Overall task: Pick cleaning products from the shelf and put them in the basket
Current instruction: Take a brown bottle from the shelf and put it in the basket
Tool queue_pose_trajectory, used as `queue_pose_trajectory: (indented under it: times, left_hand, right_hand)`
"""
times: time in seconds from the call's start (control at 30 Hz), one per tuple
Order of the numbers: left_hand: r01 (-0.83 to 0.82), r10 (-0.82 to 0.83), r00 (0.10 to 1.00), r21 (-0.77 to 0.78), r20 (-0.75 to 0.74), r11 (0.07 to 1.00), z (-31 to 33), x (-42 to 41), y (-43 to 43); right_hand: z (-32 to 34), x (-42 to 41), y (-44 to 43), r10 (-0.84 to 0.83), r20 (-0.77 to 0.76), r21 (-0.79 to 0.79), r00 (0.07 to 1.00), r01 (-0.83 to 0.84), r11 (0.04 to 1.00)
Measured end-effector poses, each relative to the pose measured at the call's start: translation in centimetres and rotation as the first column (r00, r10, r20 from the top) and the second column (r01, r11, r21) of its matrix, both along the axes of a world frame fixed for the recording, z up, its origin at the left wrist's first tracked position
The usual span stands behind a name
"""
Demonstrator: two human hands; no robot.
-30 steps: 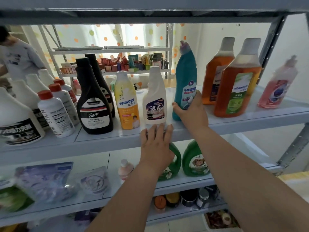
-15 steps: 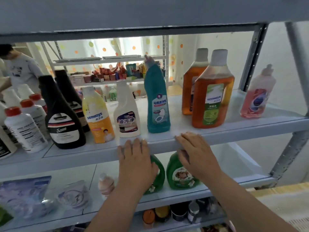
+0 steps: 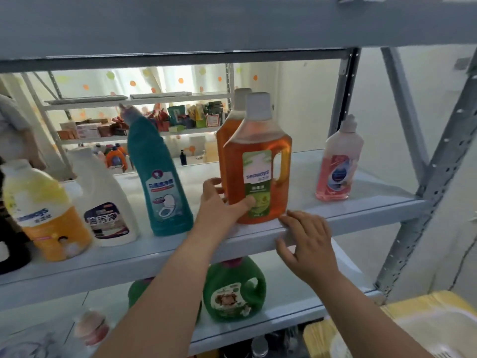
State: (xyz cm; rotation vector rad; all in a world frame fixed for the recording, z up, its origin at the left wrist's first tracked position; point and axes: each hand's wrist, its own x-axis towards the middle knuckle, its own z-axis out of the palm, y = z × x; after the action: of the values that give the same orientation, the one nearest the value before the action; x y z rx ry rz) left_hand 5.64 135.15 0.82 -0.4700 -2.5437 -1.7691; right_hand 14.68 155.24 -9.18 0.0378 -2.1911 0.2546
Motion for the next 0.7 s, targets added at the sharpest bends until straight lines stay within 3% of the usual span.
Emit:
queue_pose_trajectory:
  times: [0.2, 0.33, 0.47, 0.57, 0.63, 0.7]
  left_hand:
    - [0.094, -0.094, 0.996, 0.024, 0.008, 0.995, -1.1, -1.4, 1.2]
    - [0.096, -0.096, 0.995, 0.018, -0.013, 0.995, -1.2, -1.4, 0.8]
    - [0.098, -0.099, 0.993, -0.013, -0.060, 0.995, -0.9, -0.4, 0.6]
    - [0.098, -0.097, 0.994, 0.007, -0.043, 0.995, -0.3, 1.2, -0.5]
    - [0.122, -0.122, 0.993, 0.087, 0.002, 0.989, 0.0, 3.0, -2.0]
    - [0.182, -0.190, 0.981, 0.146, 0.044, 0.972, 0.2, 5.4, -4.1]
  right_hand:
    - [-1.0, -0.8, 0.1, -0.014, -0.078, 0.039, 0.997, 0.017, 0.999]
    - [-0.8, -0.4, 0.1, 0.003, -0.041, 0.030, 0.999, -0.002, 1.000]
    - [1.1, 0.5, -1.0, 0.027, 0.136, -0.201, 0.990, 0.001, 0.980]
    - [3.4, 1.6, -2.6, 0.133, 0.195, -0.551, 0.972, -0.004, 0.835]
    - [5.3, 2.8, -3.9, 0.254, 0.085, -0.775, 0.964, -0.096, 0.625]
    - [6.9, 4.3, -5.4, 0.355, -0.019, -0.869, 0.935, -0.191, 0.457]
